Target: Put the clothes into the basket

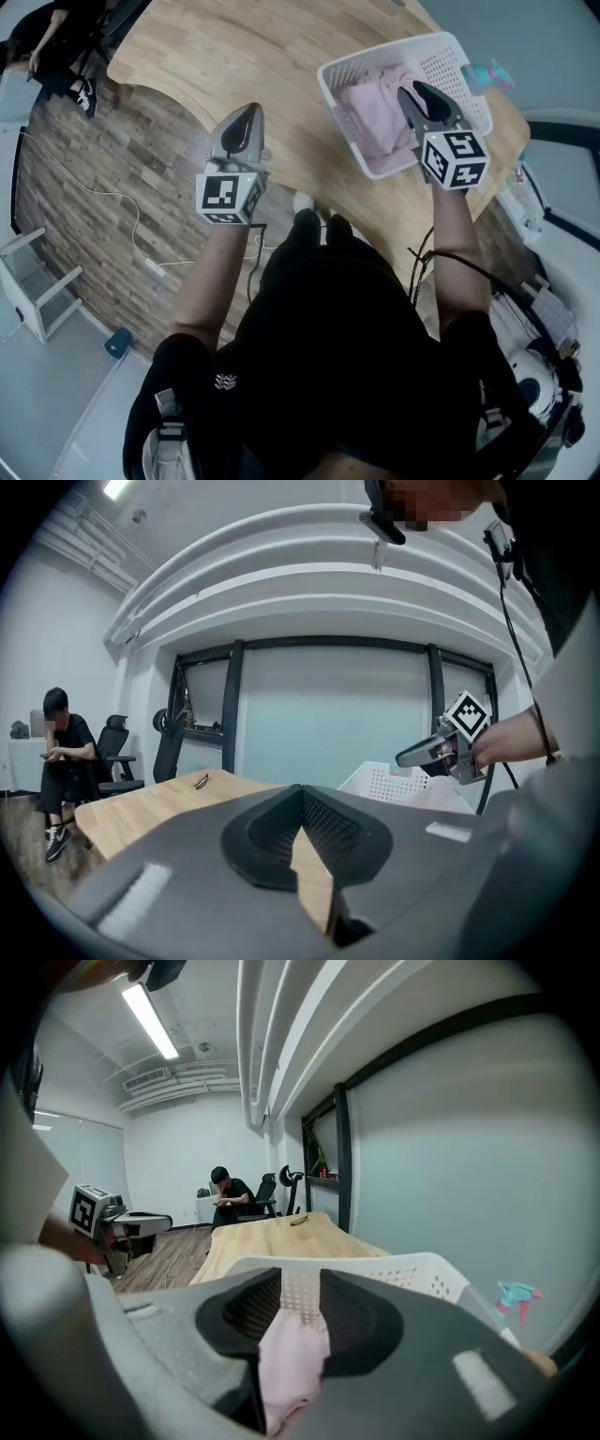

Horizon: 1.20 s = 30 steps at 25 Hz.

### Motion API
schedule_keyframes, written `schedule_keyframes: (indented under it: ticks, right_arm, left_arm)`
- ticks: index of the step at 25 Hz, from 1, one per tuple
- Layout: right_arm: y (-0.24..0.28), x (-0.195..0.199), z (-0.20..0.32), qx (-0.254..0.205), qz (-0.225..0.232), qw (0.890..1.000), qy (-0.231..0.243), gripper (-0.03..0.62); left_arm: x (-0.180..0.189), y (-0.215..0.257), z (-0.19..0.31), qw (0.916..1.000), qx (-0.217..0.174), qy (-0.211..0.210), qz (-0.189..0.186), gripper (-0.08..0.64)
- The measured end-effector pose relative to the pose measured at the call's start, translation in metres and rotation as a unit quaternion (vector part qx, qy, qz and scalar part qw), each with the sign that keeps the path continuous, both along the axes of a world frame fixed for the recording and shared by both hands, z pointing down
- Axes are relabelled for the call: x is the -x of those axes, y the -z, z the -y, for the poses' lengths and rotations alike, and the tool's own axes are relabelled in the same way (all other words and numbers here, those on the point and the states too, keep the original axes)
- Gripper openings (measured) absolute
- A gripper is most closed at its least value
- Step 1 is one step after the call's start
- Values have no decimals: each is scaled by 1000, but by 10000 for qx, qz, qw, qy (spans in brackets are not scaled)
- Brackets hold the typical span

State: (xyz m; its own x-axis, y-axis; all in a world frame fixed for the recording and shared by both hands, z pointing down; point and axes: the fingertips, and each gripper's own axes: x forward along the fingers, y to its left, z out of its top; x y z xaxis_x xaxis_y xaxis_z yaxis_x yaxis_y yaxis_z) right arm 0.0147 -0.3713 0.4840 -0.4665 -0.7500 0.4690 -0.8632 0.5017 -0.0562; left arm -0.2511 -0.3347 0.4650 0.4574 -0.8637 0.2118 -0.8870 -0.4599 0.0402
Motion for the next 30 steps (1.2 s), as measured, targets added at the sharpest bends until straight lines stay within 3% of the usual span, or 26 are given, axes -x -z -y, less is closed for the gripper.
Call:
schedule_keyframes:
  ticks: [9,18,22,26,30]
  right_arm:
    - [17,-1,-10,-253,-9,9997,48,132]
    - [38,-17,-36,-591,341,9977,-30,133]
    - [55,-31,-52,-907,613,9936,-284,132]
    - [71,-50,-66,-1122,895,9876,-642,132]
    - [81,-71,-80,-1377,926,9820,-906,131]
  left_arm:
    - [-14,12,4,9993,-248,-259,46,6]
    - [-34,35,1,9985,-405,-362,-10,6]
    - [-41,51,-5,9976,-552,-419,-29,6]
    - [-48,73,-9,9963,-659,-458,-296,6]
    - [-57,89,-14,9949,-777,-507,-388,6]
